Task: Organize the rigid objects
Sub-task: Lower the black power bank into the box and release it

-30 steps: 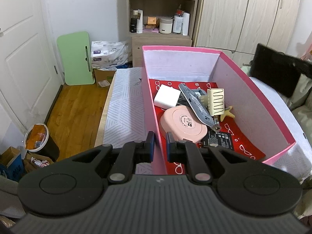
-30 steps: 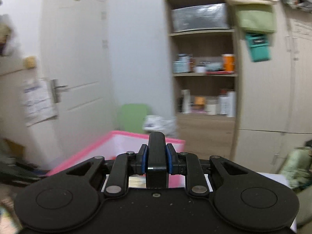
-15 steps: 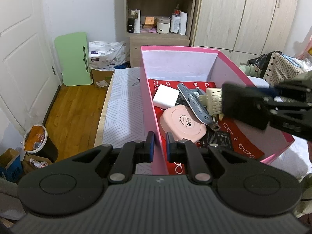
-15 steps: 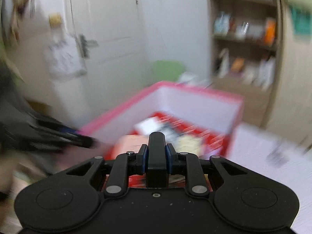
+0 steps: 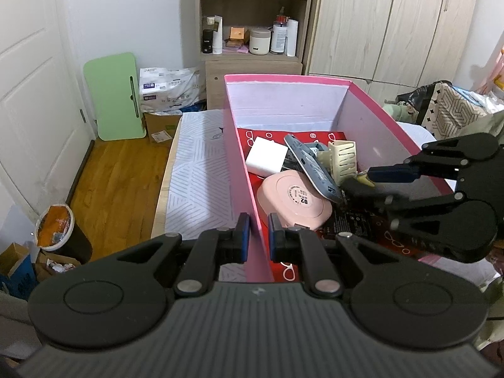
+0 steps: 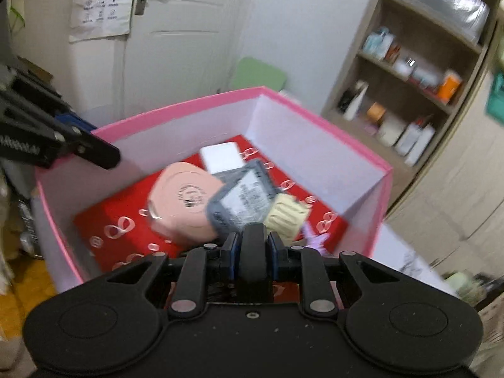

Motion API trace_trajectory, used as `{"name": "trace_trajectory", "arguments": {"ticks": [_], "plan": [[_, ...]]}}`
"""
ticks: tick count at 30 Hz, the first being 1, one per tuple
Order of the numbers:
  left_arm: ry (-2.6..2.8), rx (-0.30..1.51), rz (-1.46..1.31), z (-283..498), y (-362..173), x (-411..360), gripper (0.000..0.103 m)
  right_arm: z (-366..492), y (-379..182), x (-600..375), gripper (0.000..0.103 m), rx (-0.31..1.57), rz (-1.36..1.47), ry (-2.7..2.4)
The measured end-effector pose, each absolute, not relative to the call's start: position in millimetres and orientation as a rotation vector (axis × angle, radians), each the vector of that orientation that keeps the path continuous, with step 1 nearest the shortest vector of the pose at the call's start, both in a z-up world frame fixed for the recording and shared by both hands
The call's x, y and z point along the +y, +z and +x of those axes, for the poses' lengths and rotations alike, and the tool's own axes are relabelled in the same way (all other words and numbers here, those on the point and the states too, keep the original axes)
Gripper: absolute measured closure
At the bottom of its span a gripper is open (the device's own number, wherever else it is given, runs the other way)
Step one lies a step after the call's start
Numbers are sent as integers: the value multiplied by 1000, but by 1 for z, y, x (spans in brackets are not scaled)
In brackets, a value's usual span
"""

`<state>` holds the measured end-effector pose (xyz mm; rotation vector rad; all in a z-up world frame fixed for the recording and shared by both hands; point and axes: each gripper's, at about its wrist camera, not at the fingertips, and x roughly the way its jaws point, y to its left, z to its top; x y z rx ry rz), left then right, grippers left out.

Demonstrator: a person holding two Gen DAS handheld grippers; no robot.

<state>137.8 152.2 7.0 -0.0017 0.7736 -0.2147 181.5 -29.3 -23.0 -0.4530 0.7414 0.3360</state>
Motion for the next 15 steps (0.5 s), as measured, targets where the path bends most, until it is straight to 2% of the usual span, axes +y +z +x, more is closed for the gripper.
{"name": "trace_trajectory", "arguments": {"ticks": [1,3,8,11,15], "plan": [[-217,773,-5,138,7,153,92,181,-19,-33,42,738,-402,344],[-221,772,-14,138,6,154,92,179,-9,-44,36,724,-280,372],[-227,769,-16,139,5,155,92,148,9,-72,36,624,-57,318],[-243,776,-58,139,4,163,91,104,20,-79,34,523,-15,288],[-240,771,-44,138,4,160,91,73,23,-83,33,487,29,303]]}}
